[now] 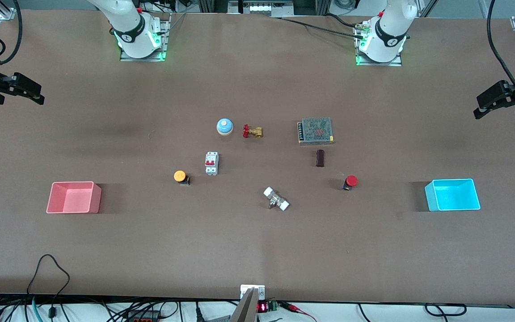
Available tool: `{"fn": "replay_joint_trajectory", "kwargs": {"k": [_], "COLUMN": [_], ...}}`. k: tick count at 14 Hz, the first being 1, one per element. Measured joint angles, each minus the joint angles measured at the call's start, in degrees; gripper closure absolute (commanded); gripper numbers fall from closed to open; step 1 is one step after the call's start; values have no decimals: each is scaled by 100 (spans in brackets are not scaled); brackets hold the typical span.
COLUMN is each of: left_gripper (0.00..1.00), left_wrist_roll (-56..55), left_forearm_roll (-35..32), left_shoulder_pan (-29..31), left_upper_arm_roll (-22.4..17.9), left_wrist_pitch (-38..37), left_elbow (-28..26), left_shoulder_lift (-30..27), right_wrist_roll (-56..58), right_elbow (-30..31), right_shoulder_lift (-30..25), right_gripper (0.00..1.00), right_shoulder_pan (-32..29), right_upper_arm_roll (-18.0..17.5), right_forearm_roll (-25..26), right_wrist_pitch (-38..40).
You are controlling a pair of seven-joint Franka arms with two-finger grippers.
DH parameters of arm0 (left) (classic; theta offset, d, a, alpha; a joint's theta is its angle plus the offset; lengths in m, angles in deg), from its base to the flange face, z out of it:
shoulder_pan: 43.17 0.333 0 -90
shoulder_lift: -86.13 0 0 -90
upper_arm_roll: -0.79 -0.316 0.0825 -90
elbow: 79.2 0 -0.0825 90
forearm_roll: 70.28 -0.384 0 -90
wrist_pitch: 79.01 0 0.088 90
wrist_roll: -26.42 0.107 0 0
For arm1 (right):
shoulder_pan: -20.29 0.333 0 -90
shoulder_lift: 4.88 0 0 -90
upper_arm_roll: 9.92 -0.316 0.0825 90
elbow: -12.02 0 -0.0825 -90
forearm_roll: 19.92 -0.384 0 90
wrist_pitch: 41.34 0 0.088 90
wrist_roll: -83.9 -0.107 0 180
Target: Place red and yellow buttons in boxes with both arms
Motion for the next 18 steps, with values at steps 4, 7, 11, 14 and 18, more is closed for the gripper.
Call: {"fn": "replay_joint_trajectory", "kwargs": {"k": [4,7,11,14,18], "left_gripper": [0,0,0,0,0], "left_wrist_roll": [-7,-47,-178,-548,-1084], "left_forearm_roll": [0,0,0,1,2], "left_shoulder_pan": [0,0,-44,-62,-82], "left_upper_arm_roll": [0,3,87,346,748], "left_wrist_pitch": [0,-7,40,704,1779], "left_elbow": [0,-1,-132,-589,-1271], "left_shoulder_lift": [-6,-6,51,220,592], "right_wrist_roll": [0,0,0,0,0], "right_elbow": [1,17,41,44,40], "right_shoulder_lift": [0,20,368,917,1695], "right_gripper": [0,0,0,0,0], "right_shoulder_pan": [0,-12,-14,-21,-81], "right_upper_arm_roll": [1,13,14,15,30], "right_forearm_roll": [0,0,-1,-38,-95], "right_wrist_pitch": [0,1,-139,-577,-1371]}}
